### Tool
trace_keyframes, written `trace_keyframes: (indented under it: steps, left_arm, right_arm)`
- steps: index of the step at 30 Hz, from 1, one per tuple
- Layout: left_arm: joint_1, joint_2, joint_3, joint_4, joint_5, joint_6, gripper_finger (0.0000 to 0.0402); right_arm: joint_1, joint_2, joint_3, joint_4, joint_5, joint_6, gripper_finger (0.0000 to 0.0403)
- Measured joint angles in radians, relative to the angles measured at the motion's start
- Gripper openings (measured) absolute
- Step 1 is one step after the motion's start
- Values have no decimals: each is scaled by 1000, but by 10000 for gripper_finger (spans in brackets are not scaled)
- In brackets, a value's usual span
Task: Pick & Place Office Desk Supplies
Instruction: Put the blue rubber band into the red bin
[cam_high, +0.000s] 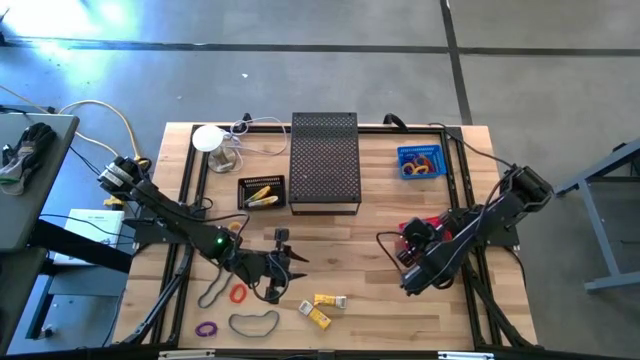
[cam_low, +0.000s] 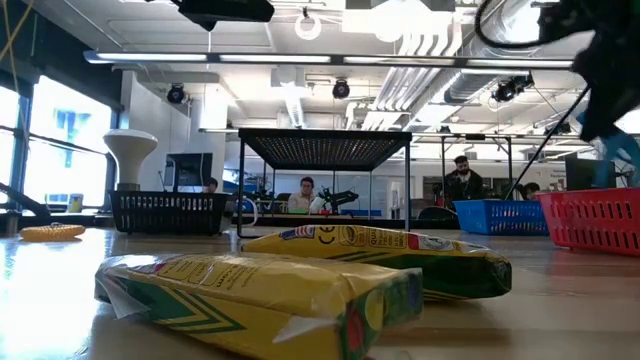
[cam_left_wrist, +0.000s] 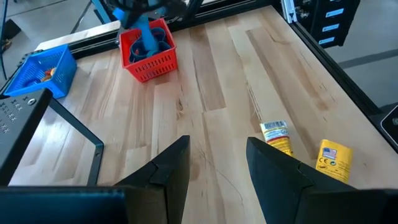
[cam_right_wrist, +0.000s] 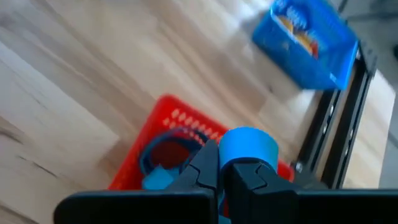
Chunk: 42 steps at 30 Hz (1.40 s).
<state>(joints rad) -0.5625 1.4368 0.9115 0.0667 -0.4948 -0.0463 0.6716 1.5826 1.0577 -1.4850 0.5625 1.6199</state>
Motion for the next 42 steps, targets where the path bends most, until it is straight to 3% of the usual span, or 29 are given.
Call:
trace_keyframes:
  steps: [11, 19, 25, 42]
  left_arm:
    - [0, 0, 0, 0, 0, 0, 151]
    - [0, 0, 0, 0, 0, 1, 151]
    - [0, 0, 0, 0, 0, 1, 151]
    - [0, 0, 0, 0, 0, 23, 151]
  right_arm:
    - [-32, 0, -85, 141, -82, 29, 3]
    - [-89, 0, -179, 232, -275, 80, 4]
    - [-118, 0, -223, 345, -264, 27, 4]
    - [-124, 0, -223, 345, -274, -28, 12]
